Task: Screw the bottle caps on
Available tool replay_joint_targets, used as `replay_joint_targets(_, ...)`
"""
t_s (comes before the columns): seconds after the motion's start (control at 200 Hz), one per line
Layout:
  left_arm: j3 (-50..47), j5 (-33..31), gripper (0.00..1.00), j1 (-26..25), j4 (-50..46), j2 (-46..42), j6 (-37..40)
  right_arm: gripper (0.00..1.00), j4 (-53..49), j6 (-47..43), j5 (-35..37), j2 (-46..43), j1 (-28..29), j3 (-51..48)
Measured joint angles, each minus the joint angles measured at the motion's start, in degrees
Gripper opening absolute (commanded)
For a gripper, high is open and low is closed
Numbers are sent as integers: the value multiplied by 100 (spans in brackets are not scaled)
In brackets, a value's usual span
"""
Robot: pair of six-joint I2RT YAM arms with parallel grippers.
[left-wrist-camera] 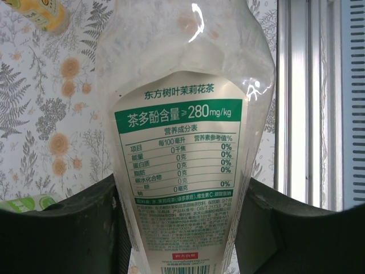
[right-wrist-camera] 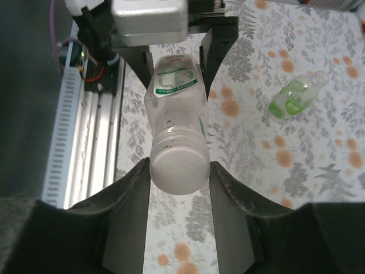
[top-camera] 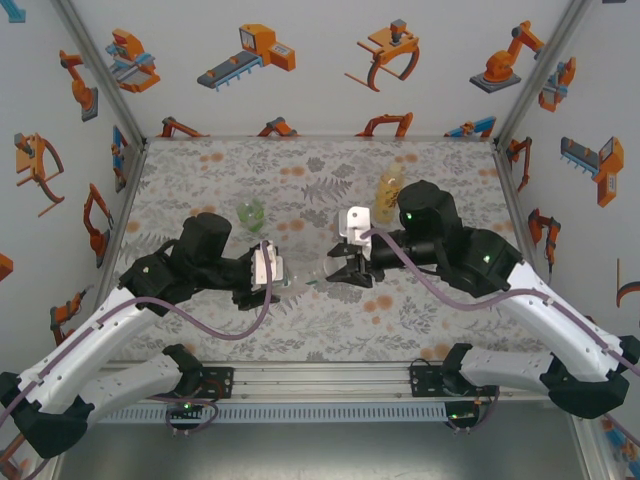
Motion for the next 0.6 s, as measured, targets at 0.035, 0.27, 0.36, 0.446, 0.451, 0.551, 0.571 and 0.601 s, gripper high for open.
replay_joint_targets(0.035, 0, -22, 0, 0, -48, -2, 0, 7, 153, 328, 57, -46, -4, -131)
replay_joint_targets(0.27, 0, -302, 0, 0, -291, 0, -2, 0, 1320, 3462, 881, -503, -20, -1182)
replay_joint_targets(0.36, 0, -407, 0, 0, -284, 0, -7, 0, 1451, 4631, 1228, -564, -20, -1333)
replay_joint_targets(0.446, 0, -470, 0, 0, -247, 0, -46, 0, 1390, 5602, 1539, -562, -20, -1340)
replay_joint_targets(0.451, 0, -472, 0, 0, -245, 0, -46, 0, 1386, 5639, 1552, -562, -20, -1340)
replay_joint_targets(0.551, 0, -518, 0, -2, -232, 2, -85, 0, 1200, 6671, 1799, -533, -17, -1311)
replay_joint_targets(0.571, 0, -525, 0, -2, -234, 2, -90, 0, 1167, 6863, 1829, -520, -20, -1300)
replay_joint_targets(0.601, 0, -540, 0, -2, -234, 2, -96, 0, 1119, 7110, 1871, -503, -20, -1287)
